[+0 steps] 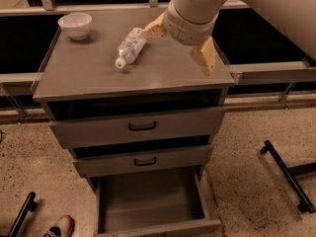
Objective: Place blue plastic bottle into bottom drawer
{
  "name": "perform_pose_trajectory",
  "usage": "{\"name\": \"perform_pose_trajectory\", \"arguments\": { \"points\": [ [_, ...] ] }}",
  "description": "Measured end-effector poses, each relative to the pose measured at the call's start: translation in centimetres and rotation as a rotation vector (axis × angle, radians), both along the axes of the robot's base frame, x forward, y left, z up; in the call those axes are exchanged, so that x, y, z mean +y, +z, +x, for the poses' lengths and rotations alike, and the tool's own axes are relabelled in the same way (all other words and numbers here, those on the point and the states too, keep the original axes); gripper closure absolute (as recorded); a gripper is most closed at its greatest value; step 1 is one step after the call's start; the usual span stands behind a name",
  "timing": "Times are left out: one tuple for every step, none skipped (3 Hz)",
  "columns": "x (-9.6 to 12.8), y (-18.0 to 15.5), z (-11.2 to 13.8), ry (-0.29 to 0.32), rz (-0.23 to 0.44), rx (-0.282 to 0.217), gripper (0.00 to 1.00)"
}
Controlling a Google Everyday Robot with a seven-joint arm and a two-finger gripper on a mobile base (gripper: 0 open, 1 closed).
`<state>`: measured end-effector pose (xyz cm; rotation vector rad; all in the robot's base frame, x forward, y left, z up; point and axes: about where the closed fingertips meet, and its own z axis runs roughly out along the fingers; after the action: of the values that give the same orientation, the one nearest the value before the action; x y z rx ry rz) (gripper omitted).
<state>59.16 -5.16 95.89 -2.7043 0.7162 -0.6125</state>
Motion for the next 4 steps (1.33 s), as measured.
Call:
{"name": "perform_pose_trajectory", "arguments": {
  "points": [
    [0.2, -0.6, 0.7, 0.038, -0.034, 0.015, 0.0],
    [1.2, -1.4, 3.9, 0.128, -0.097, 0.0, 0.0],
    [2.8, -2.3, 7.7, 0.246, -0.174, -0.028, 0.0],
    [5.1, -3.0, 10.8, 0.362, -0.248, -0.064, 0.0]
  ]
}}
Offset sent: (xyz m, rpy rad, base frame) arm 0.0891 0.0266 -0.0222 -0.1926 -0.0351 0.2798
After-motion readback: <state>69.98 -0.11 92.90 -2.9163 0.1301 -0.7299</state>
